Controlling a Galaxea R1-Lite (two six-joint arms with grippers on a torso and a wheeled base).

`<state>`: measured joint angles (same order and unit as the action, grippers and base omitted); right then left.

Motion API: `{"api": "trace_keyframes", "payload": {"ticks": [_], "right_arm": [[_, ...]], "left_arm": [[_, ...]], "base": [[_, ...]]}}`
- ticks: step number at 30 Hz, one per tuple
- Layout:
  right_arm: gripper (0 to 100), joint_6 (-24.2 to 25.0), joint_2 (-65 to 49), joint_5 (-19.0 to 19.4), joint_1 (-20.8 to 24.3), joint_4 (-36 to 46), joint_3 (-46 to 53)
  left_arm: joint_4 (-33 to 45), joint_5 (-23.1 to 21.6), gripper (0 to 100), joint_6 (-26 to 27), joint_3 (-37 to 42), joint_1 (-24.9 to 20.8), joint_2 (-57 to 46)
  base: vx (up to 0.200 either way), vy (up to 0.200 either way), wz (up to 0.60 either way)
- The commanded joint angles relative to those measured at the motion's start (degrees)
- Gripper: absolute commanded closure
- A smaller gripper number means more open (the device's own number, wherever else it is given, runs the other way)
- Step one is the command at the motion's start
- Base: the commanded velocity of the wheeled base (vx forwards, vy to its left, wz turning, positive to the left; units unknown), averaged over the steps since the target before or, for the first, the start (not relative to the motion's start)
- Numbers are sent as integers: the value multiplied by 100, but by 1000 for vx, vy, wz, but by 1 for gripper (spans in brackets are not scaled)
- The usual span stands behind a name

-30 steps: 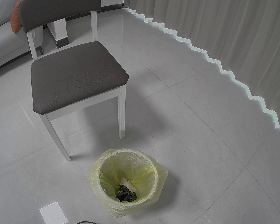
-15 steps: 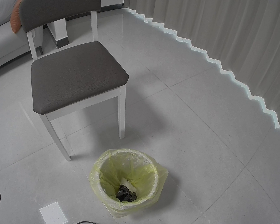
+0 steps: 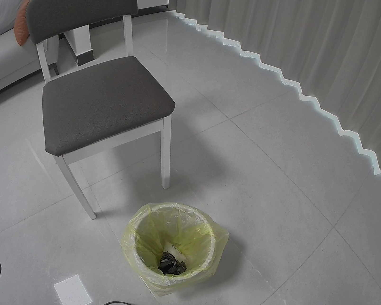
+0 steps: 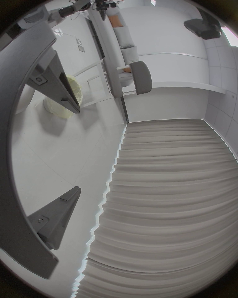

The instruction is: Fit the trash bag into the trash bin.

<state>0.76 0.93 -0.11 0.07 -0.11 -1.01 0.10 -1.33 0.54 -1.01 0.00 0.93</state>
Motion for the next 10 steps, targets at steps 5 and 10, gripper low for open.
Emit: {"api": "trace_keyframes", "payload": {"ticks": [5,10], "right_arm": [[0,100,-31,-51,1,-15,101],[0,127,-31,-68,1,-15,101]], "left_arm": [[-1,1,0,-1,101,0,-93],[-1,1,0,-1,101,0,-93]], "base": [[0,0,0],[0,0,0]]}}
